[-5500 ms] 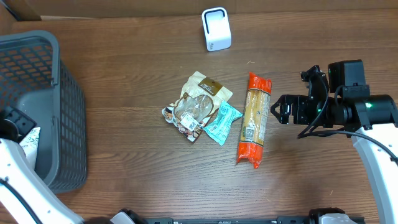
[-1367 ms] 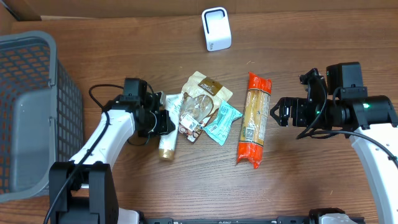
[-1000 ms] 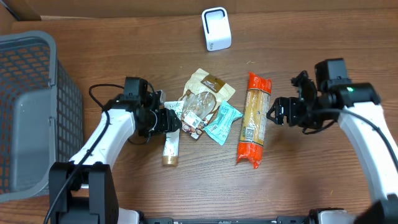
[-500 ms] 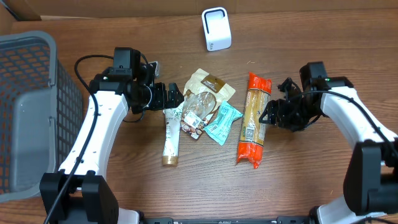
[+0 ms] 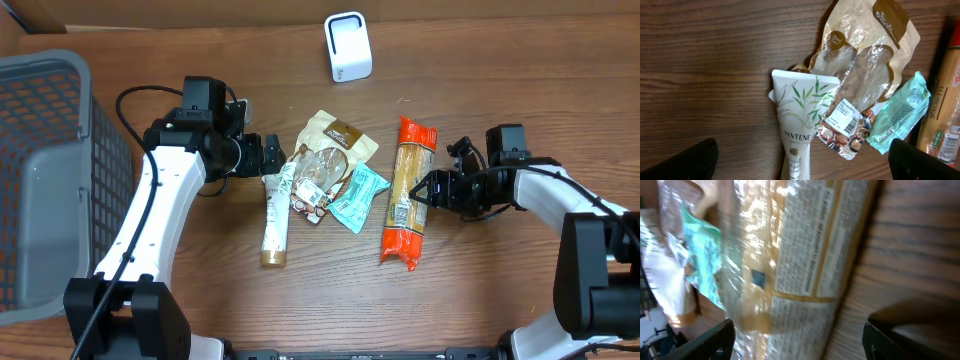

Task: Scan the item barcode
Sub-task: 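Move the right gripper onto the spaghetti pack and grasp it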

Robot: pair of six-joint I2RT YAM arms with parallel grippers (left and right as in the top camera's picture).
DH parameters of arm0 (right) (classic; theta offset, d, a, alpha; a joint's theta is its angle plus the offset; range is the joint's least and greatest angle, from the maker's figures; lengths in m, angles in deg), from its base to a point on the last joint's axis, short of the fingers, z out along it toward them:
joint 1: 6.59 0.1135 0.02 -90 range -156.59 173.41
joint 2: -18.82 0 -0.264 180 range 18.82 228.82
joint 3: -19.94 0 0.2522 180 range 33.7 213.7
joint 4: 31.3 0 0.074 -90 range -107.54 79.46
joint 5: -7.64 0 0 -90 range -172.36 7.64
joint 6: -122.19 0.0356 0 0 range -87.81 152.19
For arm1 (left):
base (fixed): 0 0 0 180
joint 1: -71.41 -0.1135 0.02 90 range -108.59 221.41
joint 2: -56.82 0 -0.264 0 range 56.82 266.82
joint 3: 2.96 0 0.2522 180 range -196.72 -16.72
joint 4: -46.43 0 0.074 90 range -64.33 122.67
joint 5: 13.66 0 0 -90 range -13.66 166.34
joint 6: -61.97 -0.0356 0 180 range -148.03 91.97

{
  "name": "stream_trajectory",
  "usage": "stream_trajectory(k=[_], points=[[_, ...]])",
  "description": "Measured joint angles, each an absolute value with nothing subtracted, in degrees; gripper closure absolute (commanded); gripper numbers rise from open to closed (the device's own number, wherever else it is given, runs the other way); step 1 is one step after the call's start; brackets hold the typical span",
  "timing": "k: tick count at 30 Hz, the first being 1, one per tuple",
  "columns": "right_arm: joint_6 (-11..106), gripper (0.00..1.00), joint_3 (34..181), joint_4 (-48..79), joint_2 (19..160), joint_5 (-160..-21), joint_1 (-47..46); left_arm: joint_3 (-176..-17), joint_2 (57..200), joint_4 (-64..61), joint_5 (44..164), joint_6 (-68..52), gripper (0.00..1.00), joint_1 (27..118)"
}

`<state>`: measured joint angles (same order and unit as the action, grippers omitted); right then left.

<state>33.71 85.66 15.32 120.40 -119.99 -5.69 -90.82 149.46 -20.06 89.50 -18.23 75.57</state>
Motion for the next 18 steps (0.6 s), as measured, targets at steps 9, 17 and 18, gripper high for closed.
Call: stream_trajectory(k=[9,17,18], points=[[38.6,0.44,79.8,4.1,119.7,-123.4,-4.2,-90.8,149.5,-20.1,88.8,-18.8,0.00,75.6],[41.8,0.76,78.8,1.7,120.1,-119.9,-3.1,-90.8,149.5,-20.1,88.7,-19.0,0.00,75.6],[42.1,0.80,78.8,1.5,120.1,-119.9,-3.0,-90.8,149.5,-20.1,88.7,-19.0,0.00,75.6]])
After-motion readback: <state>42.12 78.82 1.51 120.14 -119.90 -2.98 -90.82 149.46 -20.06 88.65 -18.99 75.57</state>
